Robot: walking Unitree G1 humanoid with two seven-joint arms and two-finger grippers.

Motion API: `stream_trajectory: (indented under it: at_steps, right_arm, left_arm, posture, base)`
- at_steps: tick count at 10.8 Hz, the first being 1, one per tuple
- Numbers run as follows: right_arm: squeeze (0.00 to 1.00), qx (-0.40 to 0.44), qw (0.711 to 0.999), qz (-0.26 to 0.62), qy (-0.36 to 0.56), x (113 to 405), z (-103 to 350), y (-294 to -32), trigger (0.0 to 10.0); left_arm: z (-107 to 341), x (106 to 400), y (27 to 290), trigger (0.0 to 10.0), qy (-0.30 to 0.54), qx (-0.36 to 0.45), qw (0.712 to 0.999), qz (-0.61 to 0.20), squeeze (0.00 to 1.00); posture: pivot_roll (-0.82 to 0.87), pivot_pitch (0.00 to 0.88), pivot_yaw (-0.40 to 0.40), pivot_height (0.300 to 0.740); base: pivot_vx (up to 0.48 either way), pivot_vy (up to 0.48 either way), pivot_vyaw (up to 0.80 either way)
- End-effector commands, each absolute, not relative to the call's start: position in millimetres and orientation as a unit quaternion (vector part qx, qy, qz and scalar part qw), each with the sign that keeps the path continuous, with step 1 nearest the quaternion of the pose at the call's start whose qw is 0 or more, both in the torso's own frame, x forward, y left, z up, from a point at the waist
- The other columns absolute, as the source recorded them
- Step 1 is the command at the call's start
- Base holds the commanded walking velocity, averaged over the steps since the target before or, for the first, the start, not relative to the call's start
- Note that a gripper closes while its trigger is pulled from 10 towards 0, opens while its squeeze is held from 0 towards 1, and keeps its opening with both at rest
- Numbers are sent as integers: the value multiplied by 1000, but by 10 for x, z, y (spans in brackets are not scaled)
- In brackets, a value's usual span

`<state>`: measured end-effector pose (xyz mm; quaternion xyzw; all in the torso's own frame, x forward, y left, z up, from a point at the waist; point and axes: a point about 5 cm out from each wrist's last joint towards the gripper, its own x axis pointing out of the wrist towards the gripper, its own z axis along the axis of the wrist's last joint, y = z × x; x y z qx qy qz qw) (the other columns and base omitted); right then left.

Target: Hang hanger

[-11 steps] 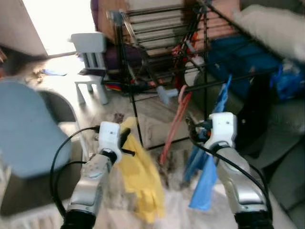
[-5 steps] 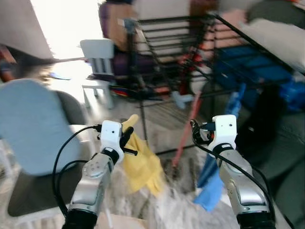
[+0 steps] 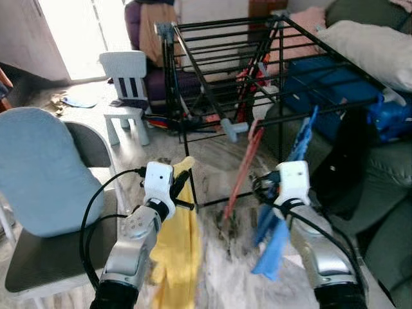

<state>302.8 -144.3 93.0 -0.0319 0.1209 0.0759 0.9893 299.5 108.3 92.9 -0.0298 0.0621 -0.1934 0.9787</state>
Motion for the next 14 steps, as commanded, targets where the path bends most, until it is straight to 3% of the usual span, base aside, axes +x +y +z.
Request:
stream_trajectory:
  at_steps: [1, 5, 10, 14]
  right_arm:
    - [0, -35, 987, 99, 123, 3084, 961, -1334, 10000]
    - [0, -45, 973, 168, 154, 3153, 873, -1062, 10000]
    - [0, -68, 970, 117, 201, 3177, 703, -1330, 10000]
    - [0, -58, 983, 84, 152, 3306, 881, -1410, 10000]
  left_arm:
    - [999, 3038, 1099, 10000, 49, -21, 979, -197, 0]
    - [1003, 3047, 1035, 10000, 49, -11, 976, -213, 0]
    - [964, 3002, 991, 10000, 55, -9, 973, -226, 0]
    - [970, 3004, 971, 10000, 55, -8, 972, -230, 0]
  posture:
    - [-208, 0, 32, 740]
    - [-207, 0, 33, 740]
    - [-201, 0, 20, 740]
    - [-203, 0, 25, 740]
  base:
    - [0, 0, 0]
    - [0, 0, 0]
    - [0, 0, 0]
    - [0, 0, 0]
